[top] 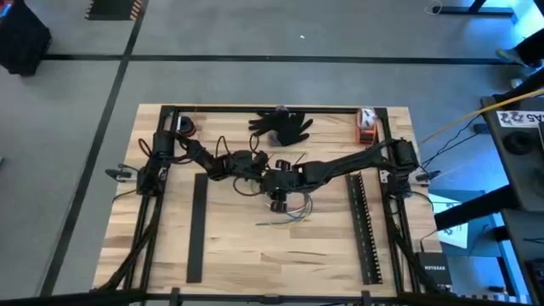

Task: Ziptie cables
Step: Wrap the cable wires with the left black ziptie

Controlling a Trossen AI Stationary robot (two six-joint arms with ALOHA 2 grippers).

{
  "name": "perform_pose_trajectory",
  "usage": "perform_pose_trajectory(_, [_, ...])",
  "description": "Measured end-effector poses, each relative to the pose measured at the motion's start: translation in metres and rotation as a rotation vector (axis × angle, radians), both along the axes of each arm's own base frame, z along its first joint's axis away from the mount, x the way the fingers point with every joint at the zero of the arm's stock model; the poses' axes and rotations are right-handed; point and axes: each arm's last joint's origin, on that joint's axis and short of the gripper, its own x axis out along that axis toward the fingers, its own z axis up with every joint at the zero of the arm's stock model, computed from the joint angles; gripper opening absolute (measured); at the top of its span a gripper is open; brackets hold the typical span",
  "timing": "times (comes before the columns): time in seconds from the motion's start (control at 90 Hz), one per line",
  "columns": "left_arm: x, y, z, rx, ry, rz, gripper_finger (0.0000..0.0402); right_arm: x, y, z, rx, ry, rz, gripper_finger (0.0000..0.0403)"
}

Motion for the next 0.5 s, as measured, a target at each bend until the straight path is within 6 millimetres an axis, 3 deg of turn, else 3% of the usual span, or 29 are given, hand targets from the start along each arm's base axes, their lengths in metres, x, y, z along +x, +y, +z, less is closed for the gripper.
perform_pose_trajectory(0.278, [0.000,0.000,0.000,0.021,0.002,-0.016,0.0000,0.006,0.000,-0.023,-0.030,0.040,-0.020,0.0151])
perform_pose_trajectory(0.5, [0.000,0.001,-0.001,0.030,0.004,-0.014,0.0000,0.006,0.000,-0.029,-0.052,0.053,-0.040,0.0151])
